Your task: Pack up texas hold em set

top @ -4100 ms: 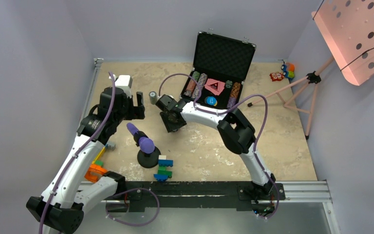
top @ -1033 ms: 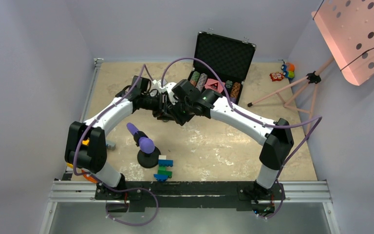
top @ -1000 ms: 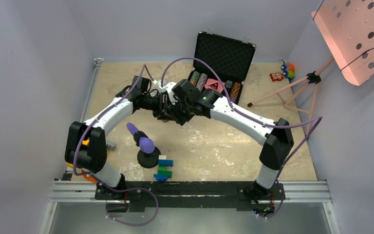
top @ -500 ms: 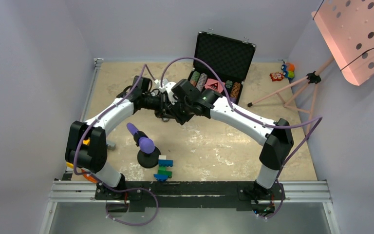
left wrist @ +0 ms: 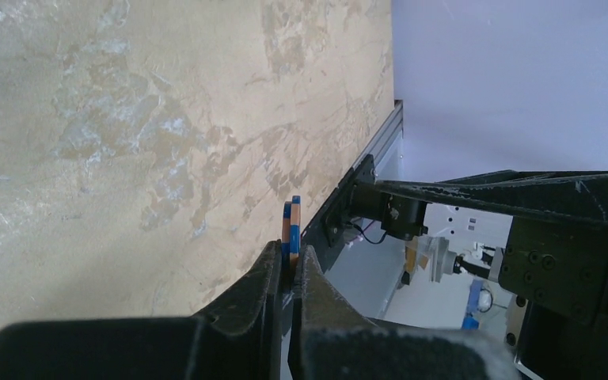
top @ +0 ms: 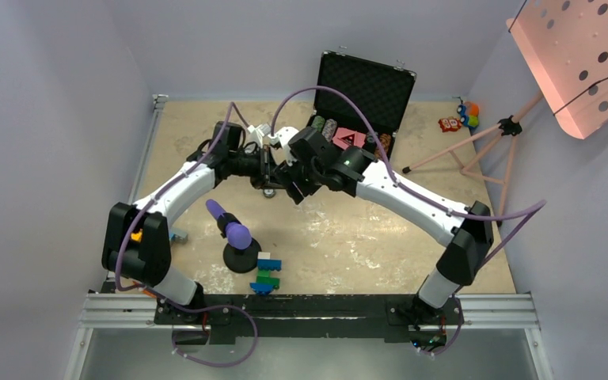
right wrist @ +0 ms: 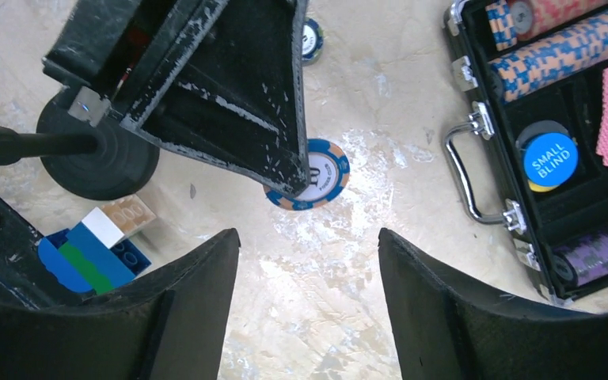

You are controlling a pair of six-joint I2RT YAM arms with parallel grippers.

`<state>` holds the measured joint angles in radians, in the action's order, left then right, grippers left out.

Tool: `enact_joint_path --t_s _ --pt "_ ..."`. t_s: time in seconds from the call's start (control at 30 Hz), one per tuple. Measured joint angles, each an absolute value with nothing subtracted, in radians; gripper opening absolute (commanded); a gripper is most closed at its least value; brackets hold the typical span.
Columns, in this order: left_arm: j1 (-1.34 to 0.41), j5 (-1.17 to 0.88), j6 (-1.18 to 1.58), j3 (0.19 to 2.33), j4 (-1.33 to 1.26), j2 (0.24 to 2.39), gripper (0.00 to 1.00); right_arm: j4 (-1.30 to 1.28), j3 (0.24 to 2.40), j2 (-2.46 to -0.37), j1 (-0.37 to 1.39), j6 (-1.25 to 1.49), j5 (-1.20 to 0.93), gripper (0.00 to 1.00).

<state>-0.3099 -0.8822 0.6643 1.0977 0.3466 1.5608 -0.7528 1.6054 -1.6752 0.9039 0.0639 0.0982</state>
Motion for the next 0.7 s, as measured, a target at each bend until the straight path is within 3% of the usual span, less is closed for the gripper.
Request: enact_joint_path --t_s 0.23,0.7 --pt "-0.309 -0.768 0.690 1.098 0.321 1.507 0.00 -0.717 1.523 -1.573 0.872 0.080 0.117 0.69" --pt "-0.397 -0.239 0.910 1.230 0.330 1.597 0.00 -0.613 1.293 -1.311 0.607 0.183 0.194 0.69"
